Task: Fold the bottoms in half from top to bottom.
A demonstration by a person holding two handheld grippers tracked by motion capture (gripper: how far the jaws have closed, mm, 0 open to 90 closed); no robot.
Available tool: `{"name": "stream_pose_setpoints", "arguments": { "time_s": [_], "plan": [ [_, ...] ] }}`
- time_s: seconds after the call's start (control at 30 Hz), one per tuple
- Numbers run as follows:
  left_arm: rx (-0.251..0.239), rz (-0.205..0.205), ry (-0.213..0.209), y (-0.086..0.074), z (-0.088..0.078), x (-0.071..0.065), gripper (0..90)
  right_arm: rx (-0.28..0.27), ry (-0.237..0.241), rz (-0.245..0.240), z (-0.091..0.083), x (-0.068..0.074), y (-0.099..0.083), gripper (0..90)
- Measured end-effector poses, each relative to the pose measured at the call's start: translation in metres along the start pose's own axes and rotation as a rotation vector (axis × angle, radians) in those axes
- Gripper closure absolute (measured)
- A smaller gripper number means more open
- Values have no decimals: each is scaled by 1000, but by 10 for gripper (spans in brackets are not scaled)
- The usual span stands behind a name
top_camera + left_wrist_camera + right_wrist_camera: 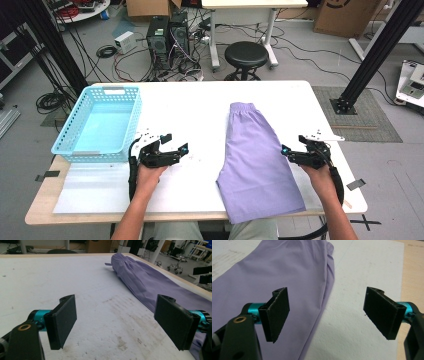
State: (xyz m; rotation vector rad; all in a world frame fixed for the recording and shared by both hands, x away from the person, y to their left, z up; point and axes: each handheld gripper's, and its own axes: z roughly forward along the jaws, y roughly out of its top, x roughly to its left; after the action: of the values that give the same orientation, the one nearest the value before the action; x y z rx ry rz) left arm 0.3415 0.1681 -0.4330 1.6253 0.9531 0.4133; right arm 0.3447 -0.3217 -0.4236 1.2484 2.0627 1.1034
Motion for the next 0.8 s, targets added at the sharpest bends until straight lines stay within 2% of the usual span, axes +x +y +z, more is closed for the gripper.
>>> {"name": "stream_pose_setpoints", "arguments": {
  "time_s": [0.23, 0.37, 0.5, 0.63, 0.7, 0.8],
  "plan": [
    [43, -6, -41, -4, 7, -13, 187, 19, 6, 10, -2, 0, -7, 248],
    [97, -11, -100, -7, 12, -23, 329, 46, 10, 8, -1, 2, -12, 269],
    [144, -15, -119, -10, 18, -36, 403, 77, 42, 1, 0, 5, -16, 376],
    [201, -12, -135, -13, 25, -48, 468, 110, 75, 0, 0, 7, -20, 538],
    [228, -17, -143, -14, 29, -54, 478, 134, 91, 2, 0, 10, -22, 584],
    [272, -20, -155, -17, 32, -61, 545, 159, 98, -9, 1, 15, -24, 596]
  ]
}}
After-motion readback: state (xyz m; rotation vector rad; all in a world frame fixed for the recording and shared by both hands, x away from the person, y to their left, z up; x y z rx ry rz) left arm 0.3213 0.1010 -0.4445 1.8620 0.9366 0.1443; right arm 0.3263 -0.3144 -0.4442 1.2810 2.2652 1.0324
